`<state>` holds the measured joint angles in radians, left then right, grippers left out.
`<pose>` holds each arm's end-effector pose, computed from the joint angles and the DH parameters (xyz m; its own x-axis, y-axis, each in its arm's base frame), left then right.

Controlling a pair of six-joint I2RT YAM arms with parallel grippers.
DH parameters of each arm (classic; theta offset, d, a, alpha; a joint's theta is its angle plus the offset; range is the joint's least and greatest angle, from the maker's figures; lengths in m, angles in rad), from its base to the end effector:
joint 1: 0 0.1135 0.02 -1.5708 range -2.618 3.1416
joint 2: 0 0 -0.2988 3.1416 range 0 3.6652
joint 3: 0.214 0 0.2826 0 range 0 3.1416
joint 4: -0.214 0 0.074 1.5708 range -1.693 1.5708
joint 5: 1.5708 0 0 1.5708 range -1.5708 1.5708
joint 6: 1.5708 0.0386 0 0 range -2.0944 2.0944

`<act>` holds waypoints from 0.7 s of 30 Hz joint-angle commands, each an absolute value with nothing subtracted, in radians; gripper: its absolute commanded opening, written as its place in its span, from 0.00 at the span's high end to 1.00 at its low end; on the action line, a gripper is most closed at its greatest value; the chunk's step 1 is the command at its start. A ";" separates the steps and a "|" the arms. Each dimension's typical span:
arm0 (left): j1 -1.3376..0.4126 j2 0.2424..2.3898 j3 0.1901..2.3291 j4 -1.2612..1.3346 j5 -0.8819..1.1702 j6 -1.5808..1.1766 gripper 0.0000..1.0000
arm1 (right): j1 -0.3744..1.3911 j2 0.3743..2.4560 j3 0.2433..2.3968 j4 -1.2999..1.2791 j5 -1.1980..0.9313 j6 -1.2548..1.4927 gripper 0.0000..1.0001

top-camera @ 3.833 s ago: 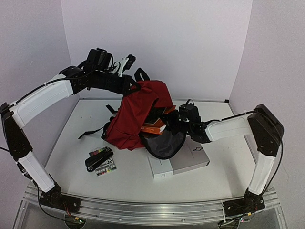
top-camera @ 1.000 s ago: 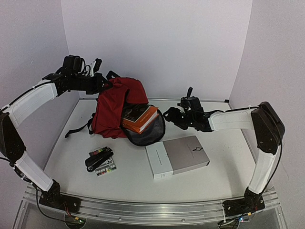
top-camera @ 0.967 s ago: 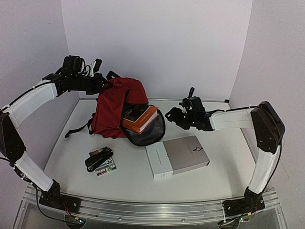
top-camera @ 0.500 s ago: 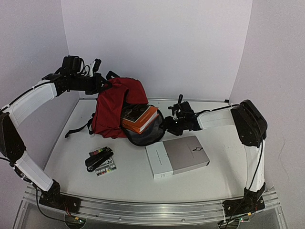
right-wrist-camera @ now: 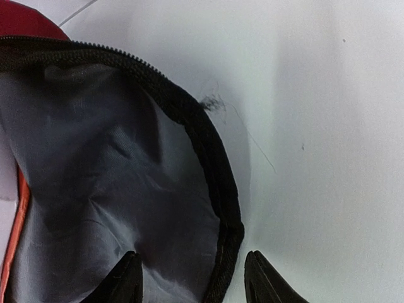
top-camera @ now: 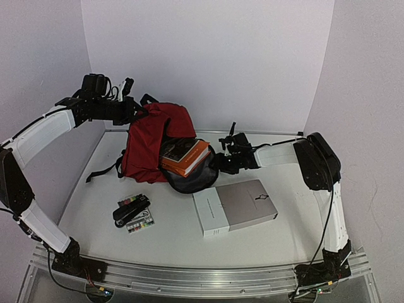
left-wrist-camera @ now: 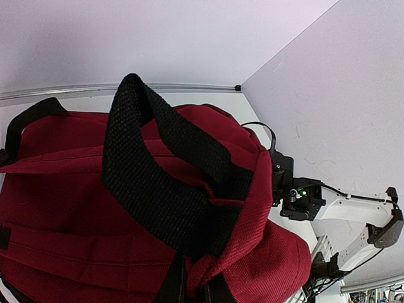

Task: Pack the student bag
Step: Adjust the student bag at the center of the board.

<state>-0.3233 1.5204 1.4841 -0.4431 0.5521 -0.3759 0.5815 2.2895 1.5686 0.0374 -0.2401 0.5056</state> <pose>0.3519 -0.1393 0.4126 -0.6681 -0.1058 -0.7365 0.5015 0.6672 -0.5507 0.4548 0.3099 0.1308 -0.7947 0.0406 -0.6056 -0.3460 0.7895 0.5069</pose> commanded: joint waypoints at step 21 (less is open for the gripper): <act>-0.307 1.525 1.561 -0.439 0.561 -0.387 1.00 | 0.506 2.369 1.652 0.169 -0.410 0.188 0.40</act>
